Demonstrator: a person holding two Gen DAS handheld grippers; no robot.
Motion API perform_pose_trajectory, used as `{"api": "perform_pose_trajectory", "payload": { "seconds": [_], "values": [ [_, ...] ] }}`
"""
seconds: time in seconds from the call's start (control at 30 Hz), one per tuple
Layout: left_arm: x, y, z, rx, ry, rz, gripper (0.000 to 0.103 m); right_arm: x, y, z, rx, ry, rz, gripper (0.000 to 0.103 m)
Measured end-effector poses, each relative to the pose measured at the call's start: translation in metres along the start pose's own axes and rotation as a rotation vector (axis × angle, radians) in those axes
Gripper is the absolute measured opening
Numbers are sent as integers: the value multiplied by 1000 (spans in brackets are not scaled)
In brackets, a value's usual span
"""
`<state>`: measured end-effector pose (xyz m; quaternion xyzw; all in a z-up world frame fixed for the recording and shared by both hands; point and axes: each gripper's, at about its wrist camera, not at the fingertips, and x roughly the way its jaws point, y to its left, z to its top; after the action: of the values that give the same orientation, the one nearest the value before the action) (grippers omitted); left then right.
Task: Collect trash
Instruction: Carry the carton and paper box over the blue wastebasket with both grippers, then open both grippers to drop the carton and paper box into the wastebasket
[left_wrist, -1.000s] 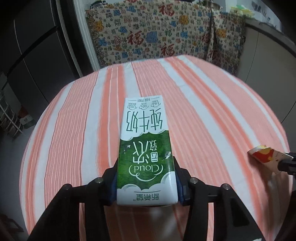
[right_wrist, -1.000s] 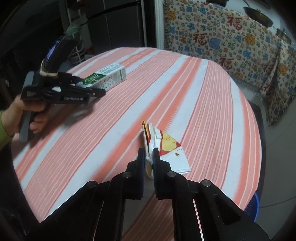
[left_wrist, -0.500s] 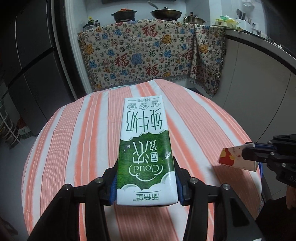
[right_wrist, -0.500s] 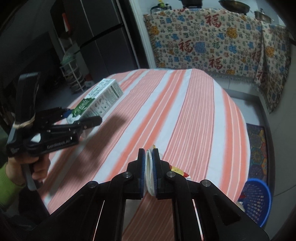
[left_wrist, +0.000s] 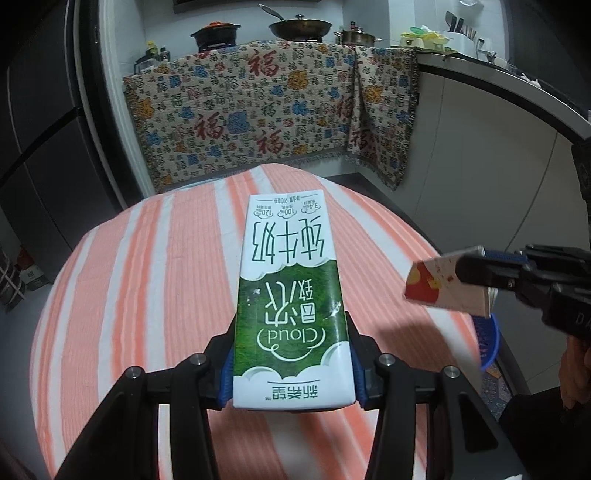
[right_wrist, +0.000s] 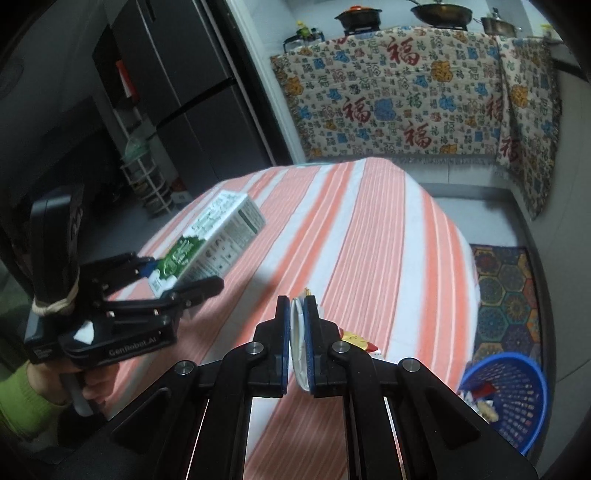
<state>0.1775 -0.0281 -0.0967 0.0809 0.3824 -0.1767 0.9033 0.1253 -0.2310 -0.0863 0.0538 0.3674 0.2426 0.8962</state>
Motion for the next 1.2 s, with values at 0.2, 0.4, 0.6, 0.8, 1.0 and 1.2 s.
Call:
{"api": "perform_pose_trajectory", "payload": {
  "seconds": [0.2,0.4,0.6,0.8,1.0,1.2],
  "values": [
    [14,-59,10,58,34,-134,48,-46,-51,4,76,-49,-103,6],
    [41,-151,23,148,75,-293,48,-86,-128,-14,223,-17,-230,6],
    [87,-234,27,190,162,-427,49,-102,-206,-48,382,49,-331,6],
    [151,-291,19,217,242,-496,54,-91,-274,-80,551,84,-311,14],
    [174,-301,24,140,208,-498,60,-108,-298,-102,643,54,-359,55],
    [140,-292,26,172,105,-410,87,-137,-286,-104,609,5,-463,98]
  ]
}}
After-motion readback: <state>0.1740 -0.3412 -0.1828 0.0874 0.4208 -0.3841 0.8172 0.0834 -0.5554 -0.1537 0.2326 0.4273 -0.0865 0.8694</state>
